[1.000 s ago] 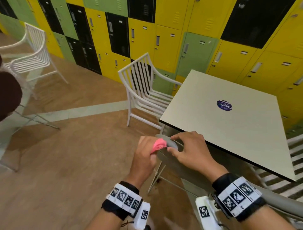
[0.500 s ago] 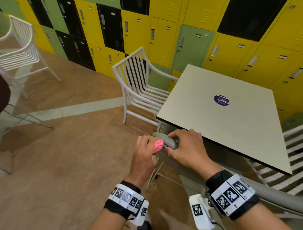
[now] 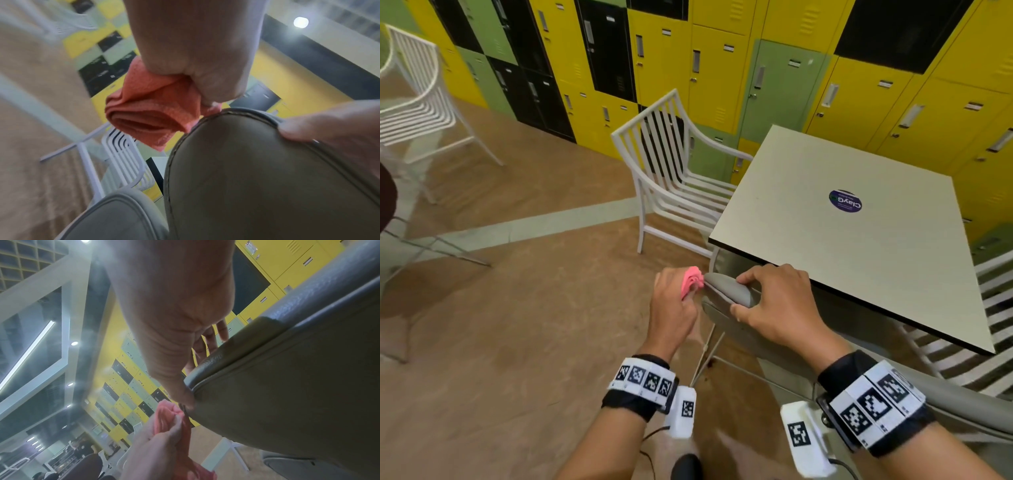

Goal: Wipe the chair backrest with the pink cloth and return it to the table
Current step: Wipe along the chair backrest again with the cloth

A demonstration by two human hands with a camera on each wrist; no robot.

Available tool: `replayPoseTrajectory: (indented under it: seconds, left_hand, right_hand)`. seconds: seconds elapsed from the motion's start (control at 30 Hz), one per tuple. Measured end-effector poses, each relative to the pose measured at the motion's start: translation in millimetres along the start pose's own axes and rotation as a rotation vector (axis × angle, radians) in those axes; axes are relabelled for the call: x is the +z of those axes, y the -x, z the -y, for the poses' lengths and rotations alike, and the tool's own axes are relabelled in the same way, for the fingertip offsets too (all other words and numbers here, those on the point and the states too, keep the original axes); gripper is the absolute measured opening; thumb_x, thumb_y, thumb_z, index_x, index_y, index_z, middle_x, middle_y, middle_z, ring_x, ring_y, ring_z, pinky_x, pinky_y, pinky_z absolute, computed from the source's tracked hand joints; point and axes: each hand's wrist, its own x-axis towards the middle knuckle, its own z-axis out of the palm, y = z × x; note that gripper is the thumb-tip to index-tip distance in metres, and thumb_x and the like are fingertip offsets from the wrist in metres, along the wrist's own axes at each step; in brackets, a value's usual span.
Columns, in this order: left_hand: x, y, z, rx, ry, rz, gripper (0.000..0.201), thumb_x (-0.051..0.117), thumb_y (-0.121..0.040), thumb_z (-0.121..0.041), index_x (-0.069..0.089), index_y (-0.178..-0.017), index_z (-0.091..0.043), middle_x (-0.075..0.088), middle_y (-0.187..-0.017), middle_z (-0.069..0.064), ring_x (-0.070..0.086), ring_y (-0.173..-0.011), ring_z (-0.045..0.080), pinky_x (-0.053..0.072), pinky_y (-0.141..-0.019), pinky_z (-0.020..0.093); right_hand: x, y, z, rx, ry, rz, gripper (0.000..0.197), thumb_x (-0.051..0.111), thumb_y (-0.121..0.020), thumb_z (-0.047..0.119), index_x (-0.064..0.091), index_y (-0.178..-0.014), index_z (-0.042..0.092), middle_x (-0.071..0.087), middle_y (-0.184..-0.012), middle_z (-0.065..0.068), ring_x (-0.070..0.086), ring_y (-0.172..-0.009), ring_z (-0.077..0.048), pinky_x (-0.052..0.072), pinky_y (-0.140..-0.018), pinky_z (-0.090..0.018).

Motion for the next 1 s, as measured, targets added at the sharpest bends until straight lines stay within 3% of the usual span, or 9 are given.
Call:
replayPoseTrajectory:
  seconds: [0.07, 0.1, 0.23, 0.3, 0.47, 0.63, 0.77, 0.83, 1.0]
  left_hand:
    - [0, -3, 0, -0.077, 0.052, 0.042, 0.017, 0.062, -0.104, -0.021, 0.067, -0.117, -0.03, 0.052, -0.104, -0.018, 0.06, -0.099, 0.018, 0.061, -0.08, 0.046]
    - [-1, 0, -5, -0.065, 0.06, 0.057, 0.015, 0.061, -0.105, -0.023, 0.066, -0.117, -0.03, 0.052, -0.104, -0.018, 0.06, -0.099, 0.017, 0.061, -0.08, 0.046]
    - [-8, 25, -36, 0.091, 0.093, 0.087, 0.014, 0.061, -0.104, -0.022, 0.068, -0.116, -0.02, 0.056, -0.105, -0.006, 0.057, -0.096, 0.015, 0.05, -0.081, 0.023]
    - [-9, 28, -41, 0.129, 0.061, 0.084, 0.016, 0.061, -0.1, -0.025, 0.068, -0.112, -0.017, 0.056, -0.101, -0.003, 0.055, -0.092, 0.014, 0.046, -0.078, 0.021]
    - [-5, 6, -34, -0.194, 0.085, 0.004, 0.011, 0.064, -0.101, -0.026, 0.059, -0.092, -0.025, 0.058, -0.092, -0.004, 0.059, -0.085, 0.017, 0.055, -0.076, 0.037]
    - [-9, 32, -62, -0.186, 0.137, -0.003, 0.01, 0.071, -0.1, -0.027, 0.065, -0.095, -0.022, 0.063, -0.087, -0.003, 0.06, -0.076, 0.007, 0.049, -0.065, 0.013]
    - [-18, 19, -65, -0.407, 0.305, -0.105, 0.015, 0.071, -0.1, -0.034, 0.068, -0.093, -0.021, 0.069, -0.083, -0.002, 0.065, -0.065, 0.003, 0.05, -0.051, 0.012]
    - [-20, 9, -63, -0.501, 0.368, -0.136, 0.02, 0.075, -0.097, -0.034, 0.07, -0.087, -0.017, 0.071, -0.077, -0.001, 0.065, -0.064, 0.01, 0.05, -0.049, 0.016]
    - [-9, 28, -80, -0.439, 0.262, -0.072, 0.028, 0.073, -0.099, -0.033, 0.067, -0.081, -0.012, 0.067, -0.07, 0.001, 0.059, -0.053, -0.005, 0.043, -0.047, 0.009]
  right_hand:
    - [0, 1, 0, 0.007, -0.006, 0.005, 0.05, 0.075, -0.074, 0.057, 0.067, -0.119, 0.038, 0.065, -0.104, 0.014, 0.05, -0.099, -0.012, 0.032, -0.086, -0.034]
    - [-1, 0, 0, 0.008, -0.009, 0.008, 0.049, 0.075, -0.074, 0.056, 0.067, -0.119, 0.038, 0.065, -0.104, 0.014, 0.05, -0.099, -0.013, 0.032, -0.086, -0.034]
    - [-1, -1, 0, 0.004, -0.018, 0.015, 0.047, 0.075, -0.074, 0.057, 0.067, -0.116, 0.038, 0.065, -0.102, 0.014, 0.051, -0.095, -0.012, 0.031, -0.086, -0.034]
    - [-1, -1, 0, 0.004, -0.019, 0.011, 0.046, 0.074, -0.073, 0.061, 0.068, -0.113, 0.038, 0.065, -0.1, 0.015, 0.053, -0.092, -0.011, 0.034, -0.087, -0.034]
    - [-1, 0, 2, 0.005, -0.008, 0.014, 0.048, 0.074, -0.073, 0.058, 0.068, -0.117, 0.038, 0.065, -0.102, 0.015, 0.055, -0.092, -0.011, 0.039, -0.091, -0.035]
    - [-3, 4, 4, -0.012, 0.001, 0.014, 0.048, 0.073, -0.079, 0.059, 0.065, -0.121, 0.037, 0.067, -0.109, 0.013, 0.054, -0.098, -0.012, 0.036, -0.093, -0.034]
    - [-13, 12, -3, -0.037, 0.02, 0.023, 0.061, 0.066, -0.079, 0.068, 0.06, -0.131, 0.037, 0.066, -0.12, 0.012, 0.053, -0.109, -0.015, 0.035, -0.095, -0.035]
    - [-20, 20, -10, -0.026, 0.032, 0.031, 0.068, 0.064, -0.078, 0.072, 0.056, -0.137, 0.037, 0.064, -0.127, 0.012, 0.052, -0.115, -0.016, 0.036, -0.098, -0.036]
    - [-22, 41, -31, 0.035, 0.088, 0.029, 0.066, 0.062, -0.078, 0.069, 0.058, -0.135, 0.038, 0.066, -0.121, 0.014, 0.052, -0.109, -0.016, 0.036, -0.096, -0.036]
